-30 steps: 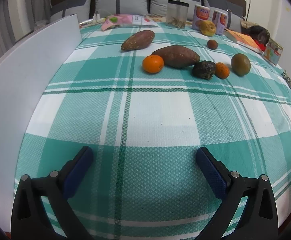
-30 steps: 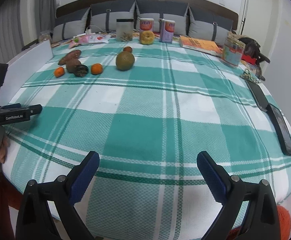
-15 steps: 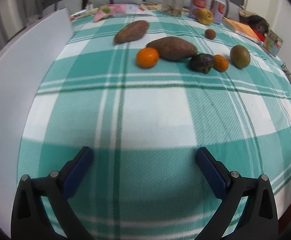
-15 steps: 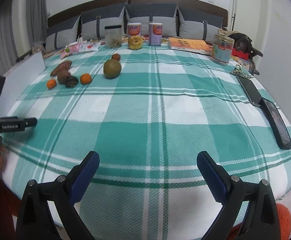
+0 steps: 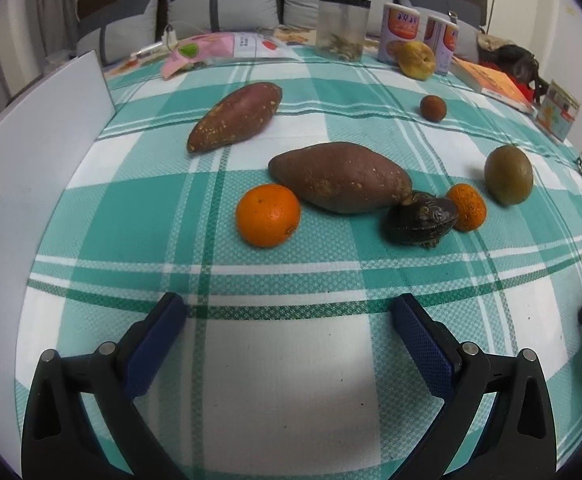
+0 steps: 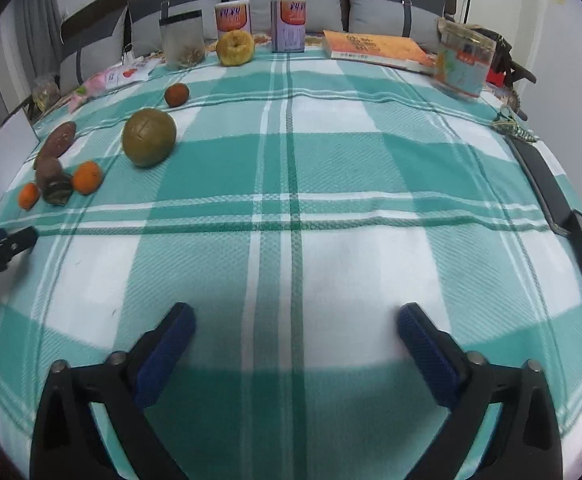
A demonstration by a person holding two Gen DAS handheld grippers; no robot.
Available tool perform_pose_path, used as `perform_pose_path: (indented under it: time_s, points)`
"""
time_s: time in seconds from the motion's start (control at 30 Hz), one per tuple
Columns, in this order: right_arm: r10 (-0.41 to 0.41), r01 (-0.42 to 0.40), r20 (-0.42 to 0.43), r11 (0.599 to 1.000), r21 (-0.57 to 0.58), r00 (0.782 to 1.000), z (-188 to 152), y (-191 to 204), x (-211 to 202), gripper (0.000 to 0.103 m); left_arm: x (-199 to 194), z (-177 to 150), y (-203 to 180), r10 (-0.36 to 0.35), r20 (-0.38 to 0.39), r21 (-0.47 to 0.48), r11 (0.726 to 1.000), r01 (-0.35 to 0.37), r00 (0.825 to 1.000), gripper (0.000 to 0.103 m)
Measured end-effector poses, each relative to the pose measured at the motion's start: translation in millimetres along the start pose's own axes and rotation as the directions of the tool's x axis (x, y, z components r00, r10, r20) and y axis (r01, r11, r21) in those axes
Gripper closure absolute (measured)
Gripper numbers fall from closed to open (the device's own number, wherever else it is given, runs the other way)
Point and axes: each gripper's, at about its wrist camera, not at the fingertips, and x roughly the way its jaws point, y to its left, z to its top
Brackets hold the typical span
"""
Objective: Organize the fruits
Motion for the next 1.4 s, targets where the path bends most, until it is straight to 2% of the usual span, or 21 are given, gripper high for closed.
perform_pose_path:
  time_s: [1.4]
  points:
    - [-0.001, 0.001, 0.003, 1.0, 0.01, 1.0, 4.1, -2.1, 4.6, 0.0, 0.7, -0.3, -1.1, 0.001, 0.002, -0.001, 1.0, -0.001, 1.0, 0.0]
